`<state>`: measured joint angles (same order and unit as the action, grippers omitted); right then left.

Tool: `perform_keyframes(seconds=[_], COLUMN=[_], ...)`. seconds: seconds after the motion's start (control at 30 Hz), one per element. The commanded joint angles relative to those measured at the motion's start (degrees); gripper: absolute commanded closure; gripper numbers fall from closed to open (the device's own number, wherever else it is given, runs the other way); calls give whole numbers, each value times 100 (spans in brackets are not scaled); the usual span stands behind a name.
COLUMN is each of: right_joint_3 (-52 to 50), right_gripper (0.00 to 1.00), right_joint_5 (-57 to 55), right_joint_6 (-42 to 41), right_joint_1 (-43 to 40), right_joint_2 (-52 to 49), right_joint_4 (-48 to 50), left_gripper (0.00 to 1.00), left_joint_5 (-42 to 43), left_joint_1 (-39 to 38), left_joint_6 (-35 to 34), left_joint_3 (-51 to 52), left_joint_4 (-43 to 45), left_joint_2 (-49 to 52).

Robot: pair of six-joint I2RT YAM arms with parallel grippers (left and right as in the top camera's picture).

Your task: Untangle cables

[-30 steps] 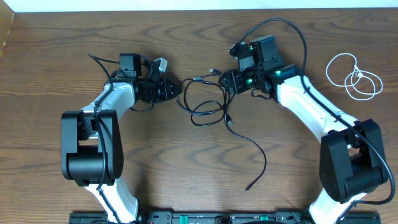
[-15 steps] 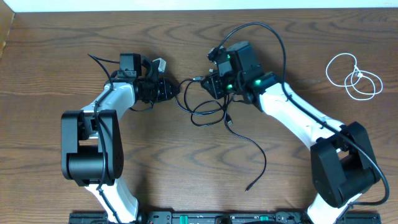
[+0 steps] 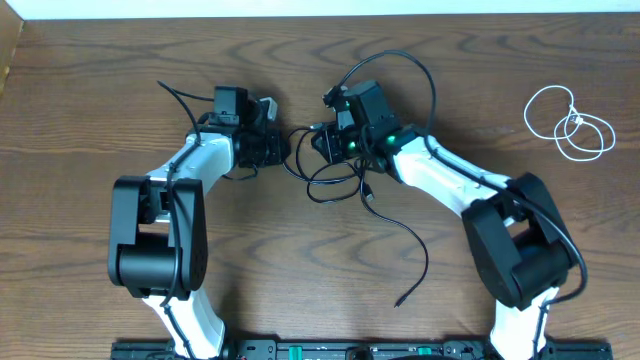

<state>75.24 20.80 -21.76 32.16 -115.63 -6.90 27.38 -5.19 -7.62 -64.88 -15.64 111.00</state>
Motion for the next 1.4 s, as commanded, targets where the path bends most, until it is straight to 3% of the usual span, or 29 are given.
perform_keyframes(seconds=[0.0, 0.57, 0.93, 1.37], right_joint_3=[-2, -2, -4, -4], right_gripper=[73, 62, 66, 75], right_joint_5=[-31, -197, -1460, -1768], right_joint_6=[-291, -564, -535, -431], right_joint_1=[122, 505, 1010, 1080], right_joint_2=[-223, -730, -734, -739], right_joint_4=[164, 732, 575, 474], left_gripper=[90, 91, 90, 89], left_joint_5=[-476, -881, -881, -881], left_joint_1=[-15, -15, -13, -13], left_joint_6=[-90, -411, -411, -411], left_joint_3=[70, 72, 72, 72], left_joint_4=[-26, -103, -105, -105], left_joint_2=[24, 24, 24, 24])
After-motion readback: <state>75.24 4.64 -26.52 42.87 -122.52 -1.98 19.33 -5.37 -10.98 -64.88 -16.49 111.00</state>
